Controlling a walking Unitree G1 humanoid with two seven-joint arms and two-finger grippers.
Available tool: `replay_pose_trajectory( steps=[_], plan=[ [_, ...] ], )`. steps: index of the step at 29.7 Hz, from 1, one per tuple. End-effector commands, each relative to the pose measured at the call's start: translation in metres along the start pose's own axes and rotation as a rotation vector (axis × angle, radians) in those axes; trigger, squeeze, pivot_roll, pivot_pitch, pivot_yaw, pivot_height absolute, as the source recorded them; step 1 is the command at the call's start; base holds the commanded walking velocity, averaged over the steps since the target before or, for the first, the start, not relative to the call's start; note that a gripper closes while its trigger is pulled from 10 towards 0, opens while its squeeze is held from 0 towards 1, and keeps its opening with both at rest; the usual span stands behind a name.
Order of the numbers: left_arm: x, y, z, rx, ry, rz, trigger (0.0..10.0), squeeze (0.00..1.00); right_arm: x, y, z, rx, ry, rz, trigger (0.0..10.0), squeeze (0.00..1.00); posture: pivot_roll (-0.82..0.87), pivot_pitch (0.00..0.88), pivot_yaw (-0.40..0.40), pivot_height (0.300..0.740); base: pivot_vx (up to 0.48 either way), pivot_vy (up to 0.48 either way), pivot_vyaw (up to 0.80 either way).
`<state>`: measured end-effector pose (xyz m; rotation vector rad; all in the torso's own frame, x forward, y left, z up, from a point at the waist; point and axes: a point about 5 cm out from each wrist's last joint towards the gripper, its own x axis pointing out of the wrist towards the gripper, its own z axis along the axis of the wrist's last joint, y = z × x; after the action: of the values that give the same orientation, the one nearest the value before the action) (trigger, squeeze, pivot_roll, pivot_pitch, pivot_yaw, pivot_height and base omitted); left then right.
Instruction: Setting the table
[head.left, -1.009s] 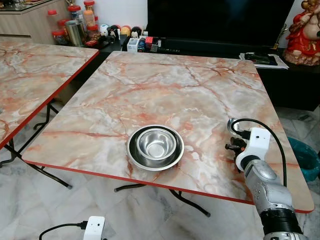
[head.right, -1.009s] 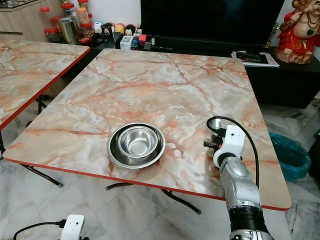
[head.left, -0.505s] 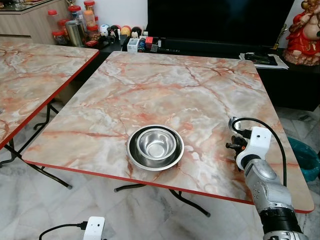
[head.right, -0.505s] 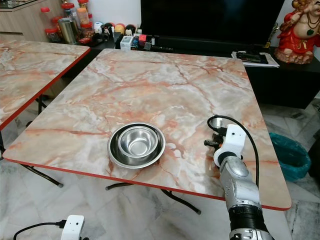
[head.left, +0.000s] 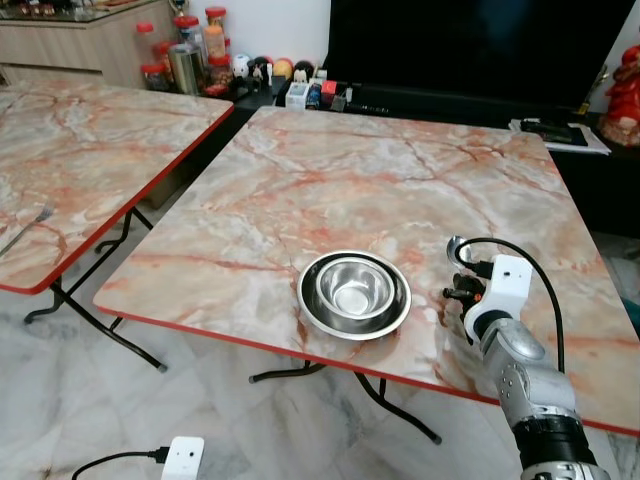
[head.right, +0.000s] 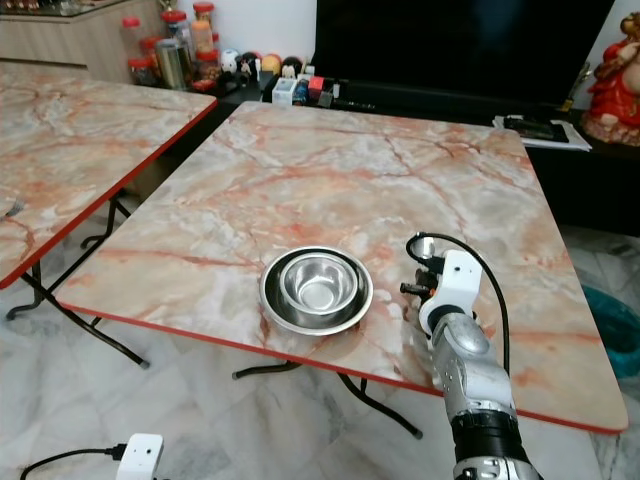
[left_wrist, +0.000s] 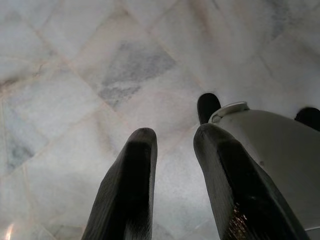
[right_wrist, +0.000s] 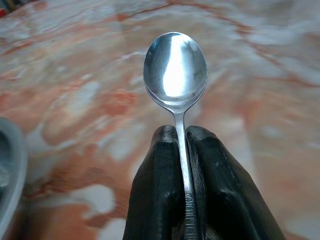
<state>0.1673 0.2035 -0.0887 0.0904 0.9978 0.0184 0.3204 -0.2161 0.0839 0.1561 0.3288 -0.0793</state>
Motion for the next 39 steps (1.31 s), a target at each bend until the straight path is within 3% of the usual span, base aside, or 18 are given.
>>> replay_pose_trajectory(
  steps=[1, 13, 39],
  plan=[
    [0.0, -0.004, 0.0, 0.011, 0.004, -0.014, 10.0, 0.0, 0.0, -0.006, 0.003, 0.002, -0.01, -0.015, 10.0, 0.0, 0.0, 0.0, -0.003, 0.736, 0.0, 0.0, 0.0],
    [0.001, -0.004, 0.001, 0.019, 0.0, -0.019, 10.0, 0.0, 0.0, -0.009, 0.002, -0.025, 0.003, -0.023, 10.0, 0.0, 0.0, 0.0, -0.004, 0.736, 0.0, 0.0, 0.0],
    [0.001, -0.003, 0.002, 0.014, 0.0, -0.006, 10.0, 0.0, -0.001, -0.019, 0.003, 0.0, 0.005, -0.079, 10.0, 0.0, 0.0, 0.0, -0.003, 0.736, 0.0, 0.0, 0.76]
  ],
)
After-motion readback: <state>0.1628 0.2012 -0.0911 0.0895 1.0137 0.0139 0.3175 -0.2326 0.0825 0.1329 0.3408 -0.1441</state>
